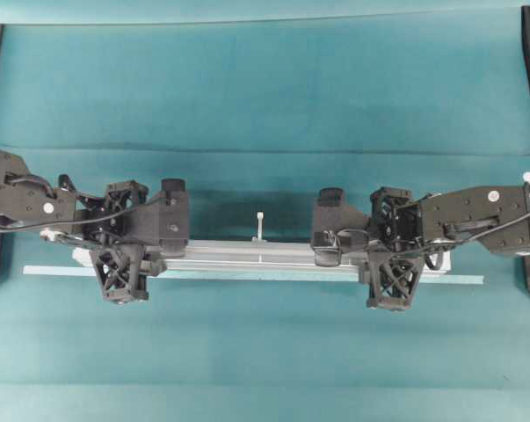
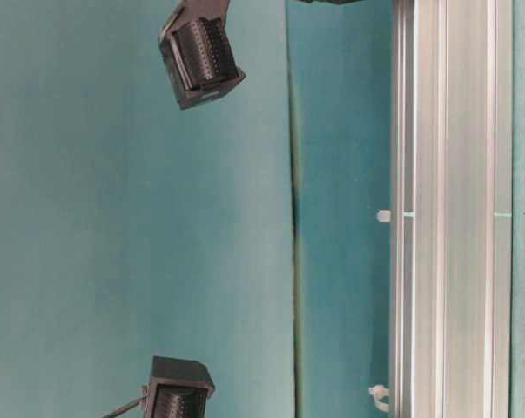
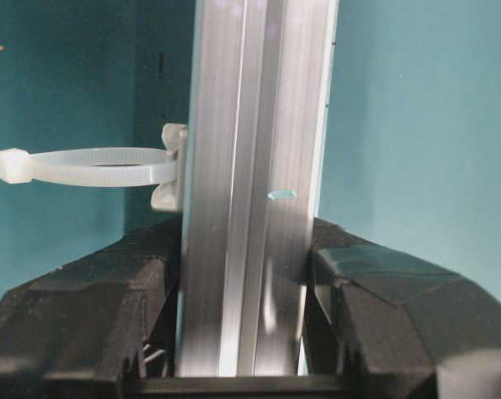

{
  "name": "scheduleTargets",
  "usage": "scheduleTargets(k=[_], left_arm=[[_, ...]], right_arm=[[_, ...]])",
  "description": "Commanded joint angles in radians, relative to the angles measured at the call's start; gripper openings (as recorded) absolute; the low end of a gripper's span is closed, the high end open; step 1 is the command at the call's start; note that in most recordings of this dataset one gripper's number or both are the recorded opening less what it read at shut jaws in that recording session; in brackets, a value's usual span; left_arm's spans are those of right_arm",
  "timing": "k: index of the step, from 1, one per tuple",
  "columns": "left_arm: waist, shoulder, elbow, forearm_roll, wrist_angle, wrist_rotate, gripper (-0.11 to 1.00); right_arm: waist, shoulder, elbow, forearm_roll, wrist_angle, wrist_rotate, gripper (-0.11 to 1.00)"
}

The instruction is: Lift the large metal rail with both hands.

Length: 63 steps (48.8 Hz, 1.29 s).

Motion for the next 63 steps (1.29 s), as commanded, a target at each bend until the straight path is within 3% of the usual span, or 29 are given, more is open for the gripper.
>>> scheduleTargets(k=[1,7,14,18,36,63], left_arm=[[0.002,-0.008,-0.011,0.0,-0.012,-0.009,0.37],[0.003,-0.008,-0.008,-0.002,-0.009,-0.025,0.4],[0.002,-0.012,0.003,0.0,-0.009,-0.026,0.8],[0.002,-0.014,0.006,-0.002,-0.008,-0.025,0.95],[-0.003,-0.063,0.012,0.0,0.002,-0.011,0.95],[-0.002,-0.379,0.031,0.0,0.052,-0.012,0.95]], right_arm=[[0.002,0.003,0.0,0.003,0.008,0.006,0.46],[0.002,0.005,0.0,0.003,0.008,0.008,0.7],[0.003,0.006,-0.002,0.003,0.006,0.005,0.89],[0.002,0.006,-0.003,0.0,0.005,0.005,0.94],[0.002,-0.04,-0.009,-0.008,0.008,0.006,0.95],[-0.028,-0.291,-0.017,-0.011,0.002,0.006,0.95]])
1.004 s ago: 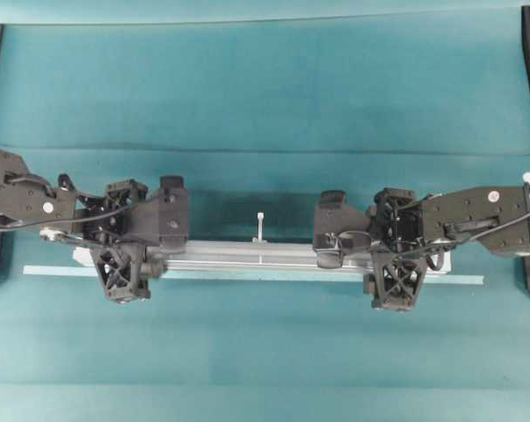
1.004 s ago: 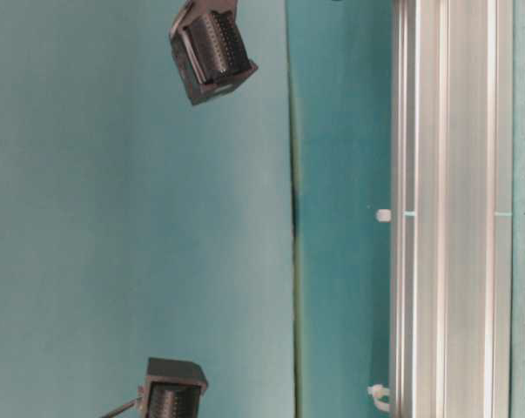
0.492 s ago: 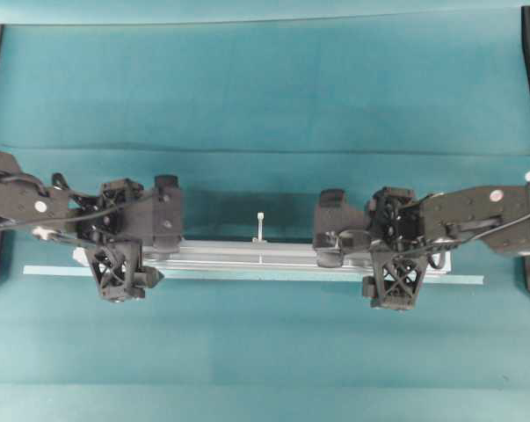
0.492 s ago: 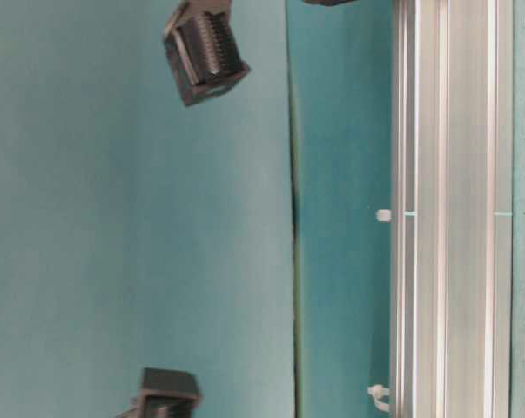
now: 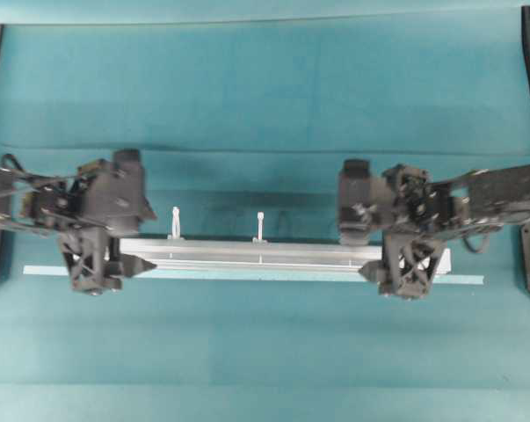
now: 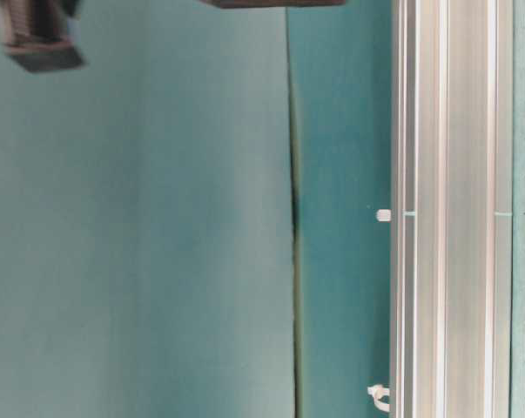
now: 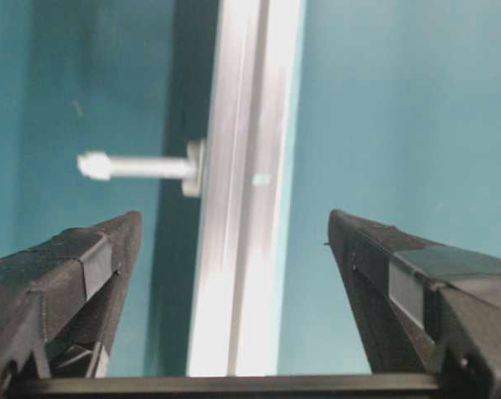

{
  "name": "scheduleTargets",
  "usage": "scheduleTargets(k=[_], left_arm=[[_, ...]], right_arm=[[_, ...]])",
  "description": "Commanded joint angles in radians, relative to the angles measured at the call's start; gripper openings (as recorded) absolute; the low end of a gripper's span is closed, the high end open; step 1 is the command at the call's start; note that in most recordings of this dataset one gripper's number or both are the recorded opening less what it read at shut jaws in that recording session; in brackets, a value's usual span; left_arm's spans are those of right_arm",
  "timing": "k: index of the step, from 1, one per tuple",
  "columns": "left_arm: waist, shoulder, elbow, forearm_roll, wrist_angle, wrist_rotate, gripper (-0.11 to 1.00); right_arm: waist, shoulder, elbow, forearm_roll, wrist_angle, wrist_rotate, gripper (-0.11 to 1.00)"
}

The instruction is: Lift the large metal rail with both hands.

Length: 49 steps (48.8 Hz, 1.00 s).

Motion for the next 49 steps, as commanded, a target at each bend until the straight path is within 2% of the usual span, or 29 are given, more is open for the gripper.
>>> scheduleTargets(k=[1,26,36,49], left_arm=[[0.002,-0.057,-0.009,0.002,-0.002,0.003,0.95],[0.003,-0.302,-0.005,0.002,-0.009,0.002,0.94],[0.005,-0.403,-0.002,0.002,-0.008,-0.008,0.94],[0.005,-0.503,0.003,0.0,-0.034,-0.003,0.94]], right_arm=[[-0.003,-0.037,-0.015,-0.005,-0.008,0.005,0.95],[-0.006,-0.267,-0.02,-0.046,-0.025,-0.003,0.95],[-0.006,-0.362,-0.009,-0.081,-0.064,-0.003,0.95],[-0.006,-0.465,0.017,-0.086,-0.11,0.0,0.94]])
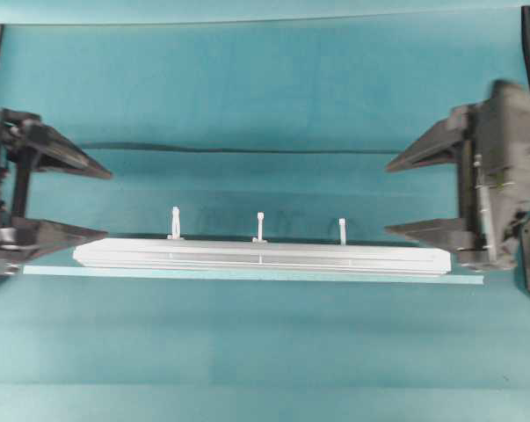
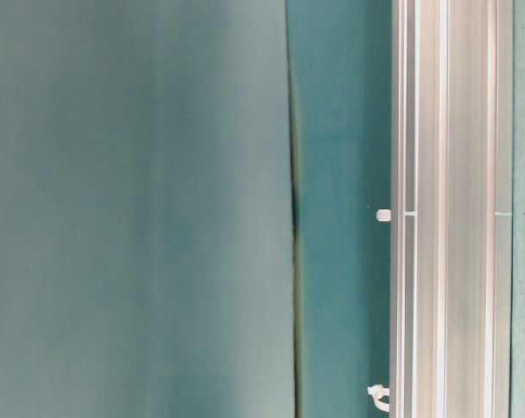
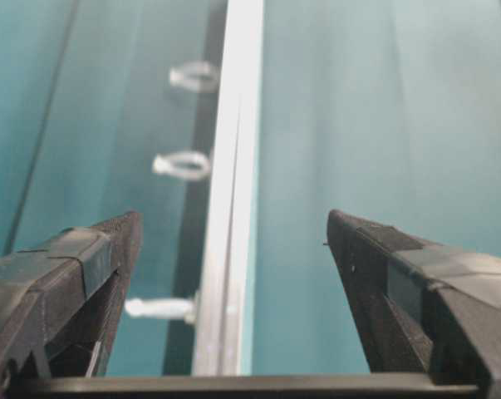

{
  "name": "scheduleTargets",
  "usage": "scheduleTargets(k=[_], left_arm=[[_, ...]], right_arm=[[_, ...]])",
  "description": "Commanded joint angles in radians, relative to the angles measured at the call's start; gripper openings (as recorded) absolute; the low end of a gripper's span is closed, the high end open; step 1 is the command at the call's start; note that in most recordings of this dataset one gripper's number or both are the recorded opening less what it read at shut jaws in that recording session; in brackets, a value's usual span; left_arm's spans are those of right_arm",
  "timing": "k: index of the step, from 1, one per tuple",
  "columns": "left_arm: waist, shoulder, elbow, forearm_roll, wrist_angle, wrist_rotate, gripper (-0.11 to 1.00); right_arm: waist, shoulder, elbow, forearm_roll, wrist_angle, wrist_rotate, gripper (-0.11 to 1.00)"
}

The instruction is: Lift the large metal rail with both hands.

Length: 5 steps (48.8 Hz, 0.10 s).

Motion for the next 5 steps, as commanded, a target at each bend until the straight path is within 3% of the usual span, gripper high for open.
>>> scheduleTargets(k=[1,5], left_arm=[[0.002,-0.028,-0.011,0.002,-0.028,0.003,0.94],[0.002,-0.054,-0.011,0.0,-0.057,0.003,0.94]], right_arm=[[-0.003,-0.025,0.003,-0.003,-0.023,0.002,0.94],[-0.002,-0.057,0.014,-0.003,-0.043,0.002,0.94]])
